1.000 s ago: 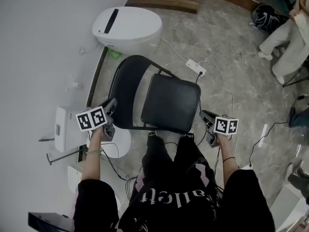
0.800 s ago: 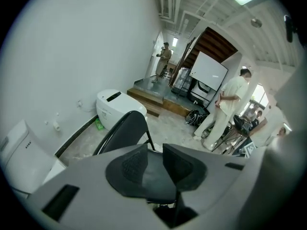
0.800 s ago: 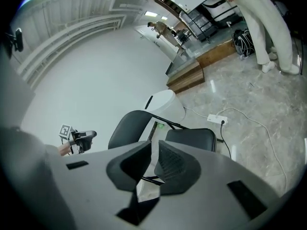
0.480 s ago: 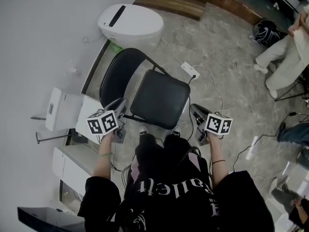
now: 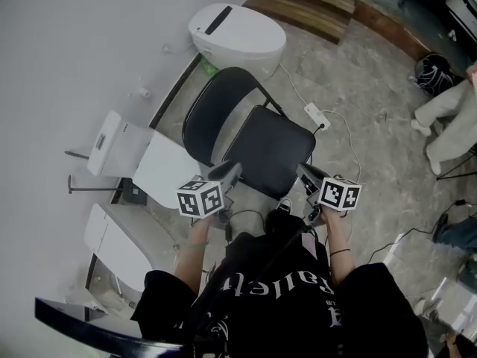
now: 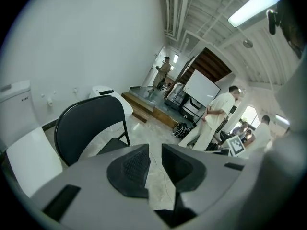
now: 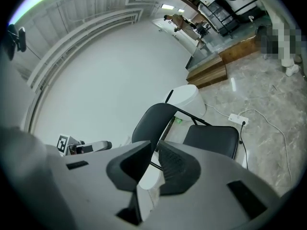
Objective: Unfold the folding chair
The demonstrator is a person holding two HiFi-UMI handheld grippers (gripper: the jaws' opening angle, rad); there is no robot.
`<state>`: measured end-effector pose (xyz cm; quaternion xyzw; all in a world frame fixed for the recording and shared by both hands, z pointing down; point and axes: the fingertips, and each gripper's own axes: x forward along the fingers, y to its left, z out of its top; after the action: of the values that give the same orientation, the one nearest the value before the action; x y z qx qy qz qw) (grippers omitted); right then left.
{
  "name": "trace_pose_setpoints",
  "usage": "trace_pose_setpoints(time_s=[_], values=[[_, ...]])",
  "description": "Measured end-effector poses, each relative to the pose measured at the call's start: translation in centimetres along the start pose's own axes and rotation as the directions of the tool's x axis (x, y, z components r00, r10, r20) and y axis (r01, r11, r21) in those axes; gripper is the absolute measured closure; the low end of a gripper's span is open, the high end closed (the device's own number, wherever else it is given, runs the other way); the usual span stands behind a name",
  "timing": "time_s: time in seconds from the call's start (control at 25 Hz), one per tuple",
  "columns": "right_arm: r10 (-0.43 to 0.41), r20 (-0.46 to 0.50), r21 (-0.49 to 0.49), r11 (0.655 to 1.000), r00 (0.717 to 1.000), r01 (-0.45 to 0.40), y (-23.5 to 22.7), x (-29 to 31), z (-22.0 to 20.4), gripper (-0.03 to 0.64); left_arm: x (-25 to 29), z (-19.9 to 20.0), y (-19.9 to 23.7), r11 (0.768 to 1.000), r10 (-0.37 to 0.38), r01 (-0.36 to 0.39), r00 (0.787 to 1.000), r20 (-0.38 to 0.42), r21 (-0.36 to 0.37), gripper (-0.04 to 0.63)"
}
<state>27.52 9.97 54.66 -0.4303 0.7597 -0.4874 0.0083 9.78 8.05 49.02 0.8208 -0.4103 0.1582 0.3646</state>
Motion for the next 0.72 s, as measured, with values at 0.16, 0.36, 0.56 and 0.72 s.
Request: trace_pose_setpoints(time_s=[0.16,0.36,0.56,0.72], values=[[0.014,0.001,-0.039,0.999,1.000,-0.014,3.2,1.1,-1.0,0.560,-2.7,-1.7,-0.1,0.994,-0.046,0.051,0.997,0.054,-0.095,0.511],[0.035,0.029,-0.080,0.996,0.999,-0.033,8.5,1.2,-3.4,0.560,-7.7,-4.0,0.6,0.993,-0.047,0.057,0.994,0.102,-0.100,0.512],[0.038,0.062,-0.117,0.993,0.997,-0.030,13.6,-0.3,-8.3,0.560,-14.4,-7.6,1.3,0.993,-0.050,0.064,0.989,0.143,-0.094,0.526],[-0.007,0.069,-0.141,0.990,0.998,0.016,16.1,-1.7,-13.4,0.560,-19.2,-11.3,1.9,0.983,-0.070,0.097,0.983,0.173,-0.157,0.541]])
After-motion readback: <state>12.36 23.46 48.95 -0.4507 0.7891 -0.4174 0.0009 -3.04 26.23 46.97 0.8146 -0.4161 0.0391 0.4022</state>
